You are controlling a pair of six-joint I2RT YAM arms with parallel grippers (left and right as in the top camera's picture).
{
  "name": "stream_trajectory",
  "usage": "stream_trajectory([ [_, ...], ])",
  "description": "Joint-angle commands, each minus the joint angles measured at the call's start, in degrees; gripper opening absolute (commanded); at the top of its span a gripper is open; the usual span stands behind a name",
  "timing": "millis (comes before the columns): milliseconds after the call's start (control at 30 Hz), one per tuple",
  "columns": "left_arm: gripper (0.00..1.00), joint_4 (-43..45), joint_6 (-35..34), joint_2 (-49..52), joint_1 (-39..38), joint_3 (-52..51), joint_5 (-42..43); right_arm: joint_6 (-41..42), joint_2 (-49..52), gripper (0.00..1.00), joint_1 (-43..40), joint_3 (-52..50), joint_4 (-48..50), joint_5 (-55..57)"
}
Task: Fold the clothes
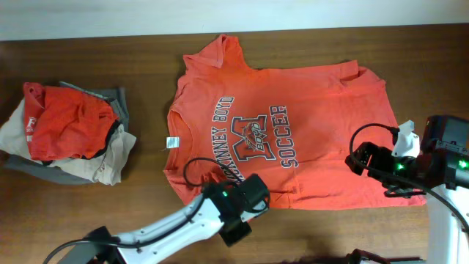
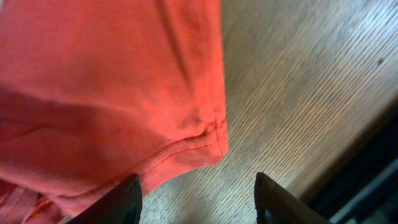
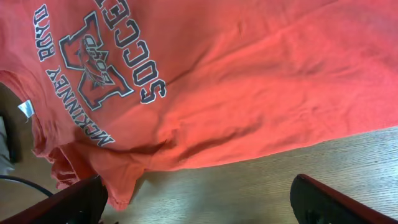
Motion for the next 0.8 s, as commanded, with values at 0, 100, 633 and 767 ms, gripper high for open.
stream_trajectory([
  [0,0.57,0.6,2.4,1.2,-2.5,0.6,-5.9,-0.6,-0.2,0.99,0.4,-0.5,0.3,0.5],
  [100,0.57,1.4,2.4,3.2,-3.9,0.6,-6.6,-0.6,-0.2,0.99,0.4,-0.5,0.4,0.5],
  [633,0.07,-2.5,2.3,7.7,-4.9,6.7,-8.7,-0.6,-0.2,0.99,0.4,-0.5,0.4,0.5],
  [767,0.02,-9.1,2.1,7.7,-4.9,12.7,-8.7,-0.6,-0.2,0.99,0.4,-0.5,0.4,0.5],
])
